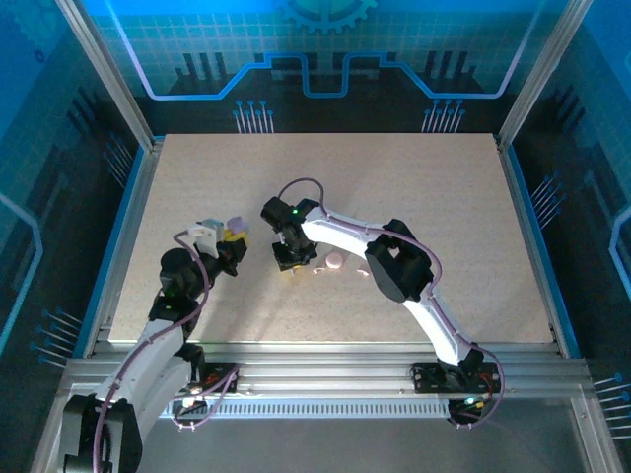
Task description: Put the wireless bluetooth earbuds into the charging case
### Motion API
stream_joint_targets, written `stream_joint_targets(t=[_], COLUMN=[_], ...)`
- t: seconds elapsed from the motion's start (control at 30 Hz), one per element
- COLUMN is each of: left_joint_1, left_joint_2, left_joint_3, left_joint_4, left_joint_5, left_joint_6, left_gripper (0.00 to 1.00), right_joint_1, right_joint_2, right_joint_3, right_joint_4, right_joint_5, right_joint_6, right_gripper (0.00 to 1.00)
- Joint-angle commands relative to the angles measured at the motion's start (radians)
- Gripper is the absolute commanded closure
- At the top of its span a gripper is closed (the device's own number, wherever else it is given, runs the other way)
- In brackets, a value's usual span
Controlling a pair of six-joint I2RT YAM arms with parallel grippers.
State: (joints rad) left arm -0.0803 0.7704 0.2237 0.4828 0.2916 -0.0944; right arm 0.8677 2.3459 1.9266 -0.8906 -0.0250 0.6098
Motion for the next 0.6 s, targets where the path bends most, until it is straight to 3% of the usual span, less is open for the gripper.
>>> stream_joint_targets(t=[0.0,0.57], left_joint_1=[0.008,0.008], left_joint_2=[-0.014,-0.018], left_joint_3=[0.023,0.024], left_joint_4=[-0.004,-0.020], left_joint_5=[-0.008,-0.004], left_joint_6=[0.027,0.030], left_gripper=[0.88,0.88], right_joint_1=[0.020,0.027], right_joint_2=[0.069,-0.014], right_joint_3=[0.005,-0.068], right_joint_4=[-0.004,0.082], right_joint_5=[0.041,0.076], right_joint_6=[-0.006,0.009], right_gripper=[0.75,0.81])
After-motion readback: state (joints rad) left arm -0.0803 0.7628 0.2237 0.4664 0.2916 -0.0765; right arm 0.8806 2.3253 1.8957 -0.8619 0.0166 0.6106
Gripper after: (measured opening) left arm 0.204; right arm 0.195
